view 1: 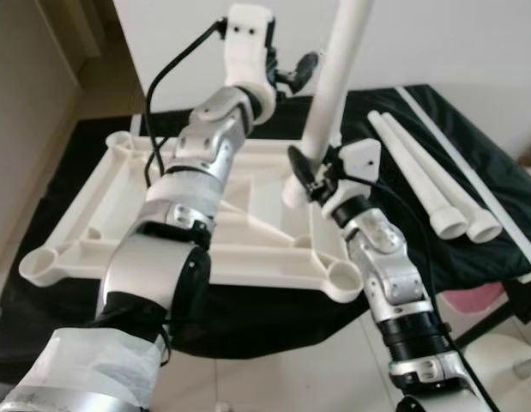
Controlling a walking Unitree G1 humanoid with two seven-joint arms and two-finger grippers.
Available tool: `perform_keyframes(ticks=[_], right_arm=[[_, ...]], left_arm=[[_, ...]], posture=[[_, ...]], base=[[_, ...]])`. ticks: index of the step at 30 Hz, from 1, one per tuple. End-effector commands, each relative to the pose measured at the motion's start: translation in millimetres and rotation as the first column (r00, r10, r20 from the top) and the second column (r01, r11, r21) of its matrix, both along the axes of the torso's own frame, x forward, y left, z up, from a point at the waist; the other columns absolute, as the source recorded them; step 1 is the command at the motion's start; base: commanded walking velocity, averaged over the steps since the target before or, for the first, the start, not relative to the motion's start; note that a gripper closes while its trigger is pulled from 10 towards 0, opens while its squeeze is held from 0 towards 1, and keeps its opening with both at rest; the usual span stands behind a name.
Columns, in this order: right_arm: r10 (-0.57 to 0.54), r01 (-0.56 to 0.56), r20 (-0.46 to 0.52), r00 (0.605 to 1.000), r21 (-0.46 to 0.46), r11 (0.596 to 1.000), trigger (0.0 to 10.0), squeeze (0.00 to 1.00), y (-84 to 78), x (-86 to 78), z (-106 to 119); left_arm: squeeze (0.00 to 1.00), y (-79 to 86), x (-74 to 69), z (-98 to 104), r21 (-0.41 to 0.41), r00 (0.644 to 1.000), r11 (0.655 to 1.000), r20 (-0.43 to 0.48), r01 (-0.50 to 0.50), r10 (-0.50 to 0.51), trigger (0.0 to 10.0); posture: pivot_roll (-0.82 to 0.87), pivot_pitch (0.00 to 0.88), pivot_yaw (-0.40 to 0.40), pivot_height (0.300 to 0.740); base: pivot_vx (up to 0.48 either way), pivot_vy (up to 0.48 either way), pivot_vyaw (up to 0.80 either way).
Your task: Building children table
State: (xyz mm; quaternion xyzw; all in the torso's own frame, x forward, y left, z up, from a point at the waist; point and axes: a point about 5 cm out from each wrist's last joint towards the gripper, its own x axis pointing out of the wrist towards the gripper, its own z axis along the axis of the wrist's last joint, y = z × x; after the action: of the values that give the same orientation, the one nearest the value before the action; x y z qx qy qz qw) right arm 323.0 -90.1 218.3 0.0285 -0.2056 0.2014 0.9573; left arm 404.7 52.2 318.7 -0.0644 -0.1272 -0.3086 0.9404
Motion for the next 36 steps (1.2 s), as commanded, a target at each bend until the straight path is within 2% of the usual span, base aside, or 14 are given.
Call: perform_keyframes(ticks=[1,7,10,12,14,21,22,23,24,25,26,27,30,36], right_arm=[[-0.031,0.029,0.035,0.999,0.049,0.998,10.0,0.0,-3.9,-2.0,8.0],[-0.08,0.08,0.003,0.997,0.065,0.995,10.0,0.0,-10.0,-0.3,4.2],[-0.087,0.087,-0.002,0.996,0.066,0.994,10.0,0.0,-10.9,0.0,3.6],[-0.105,0.106,-0.019,0.994,0.067,0.992,10.0,0.0,-13.5,-0.2,1.8],[-0.11,0.111,-0.024,0.994,0.066,0.992,10.0,0.0,-14.3,-0.3,1.1],[-0.12,0.121,-0.033,0.992,0.064,0.991,10.0,0.0,-15.4,-0.1,-0.2],[-0.126,0.129,-0.041,0.991,0.062,0.99,10.0,0.0,-16.6,0.4,-1.0],[-0.126,0.129,-0.041,0.991,0.062,0.99,10.0,0.0,-16.6,0.4,-1.0],[-0.131,0.134,-0.048,0.99,0.061,0.989,10.0,0.0,-17.6,1.2,-1.6],[-0.131,0.134,-0.048,0.99,0.061,0.989,10.0,0.0,-17.6,1.2,-1.6],[-0.134,0.137,-0.053,0.99,0.059,0.989,10.0,0.0,-18.4,2.1,-2.1],[-0.134,0.137,-0.053,0.99,0.059,0.989,10.0,0.0,-18.4,2.1,-2.1],[-0.136,0.139,-0.059,0.989,0.054,0.989,10.0,0.0,-18.6,4.0,-2.0],[-0.137,0.14,-0.061,0.989,0.052,0.989,10.0,0.0,-18.2,5.5,-1.0]], left_arm=[[0.0,27.9,10.2,-30.9,-0.086,0.957,0.963,-0.164,-0.256,0.24,10.0],[0.0,45.4,6.7,-57.5,-0.135,0.936,0.937,-0.197,-0.321,0.292,10.0],[0.0,47.2,5.2,-61.8,-0.14,0.936,0.937,-0.199,-0.319,0.289,10.0],[0.0,46.4,-9.4,-76.9,-0.135,0.963,0.959,-0.141,-0.249,0.23,10.0],[0.0,46.0,-14.9,-80.7,-0.136,0.968,0.963,-0.129,-0.231,0.214,10.0],[0.0,45.3,-22.2,-86.6,-0.143,0.973,0.967,-0.13,-0.209,0.191,10.0],[0.0,43.0,-33.3,-88.2,-0.136,0.986,0.978,-0.081,-0.157,0.147,10.0],[0.0,43.0,-33.3,-88.2,-0.136,0.986,0.978,-0.081,-0.157,0.147,10.0],[0.0,39.3,-46.3,-90.3,-0.127,0.997,0.989,-0.027,-0.081,0.079,10.0],[0.0,39.3,-46.3,-90.3,-0.127,0.997,0.989,-0.027,-0.081,0.079,10.0],[0.0,35.0,-59.0,-91.9,-0.123,1.0,0.992,0.015,0.001,0.001,10.0],[0.0,35.0,-59.0,-91.9,-0.123,1.0,0.992,0.015,0.001,0.001,10.0],[0.0,29.9,-80.1,-94.8,-0.093,0.991,0.989,0.07,0.118,-0.112,10.0],[0.0,27.4,-96.3,-97.2,-0.067,0.972,0.971,0.082,0.228,-0.222,10.0]], posture=[[0.01,0.0,0.033,0.74],[0.02,0.0,0.03,0.74],[0.02,0.0,0.03,0.74],[0.02,0.0,0.022,0.74],[0.03,0.0,0.017,0.74],[0.03,0.0,0.017,0.74],[0.04,0.0,0.006,0.74],[0.04,0.0,0.006,0.74],[0.05,0.0,0.002,0.74],[0.05,0.0,0.002,0.74],[0.05,0.0,0.001,0.74],[0.05,0.0,0.001,0.74],[0.05,0.0,-0.004,0.74],[0.05,0.0,-0.007,0.74]], base=[[0.0,0.0,0.0],[0.0,0.0,0.0],[0.0,0.0,0.0],[0.0,0.0,0.0],[0.0,0.0,0.0],[0.0,0.0,0.0],[0.0,0.0,0.0],[0.0,0.0,0.0],[0.0,0.0,0.0],[0.0,0.0,0.0],[0.0,0.0,0.0],[0.0,0.0,0.0],[0.0,0.0,0.0],[0.0,0.0,0.0]])
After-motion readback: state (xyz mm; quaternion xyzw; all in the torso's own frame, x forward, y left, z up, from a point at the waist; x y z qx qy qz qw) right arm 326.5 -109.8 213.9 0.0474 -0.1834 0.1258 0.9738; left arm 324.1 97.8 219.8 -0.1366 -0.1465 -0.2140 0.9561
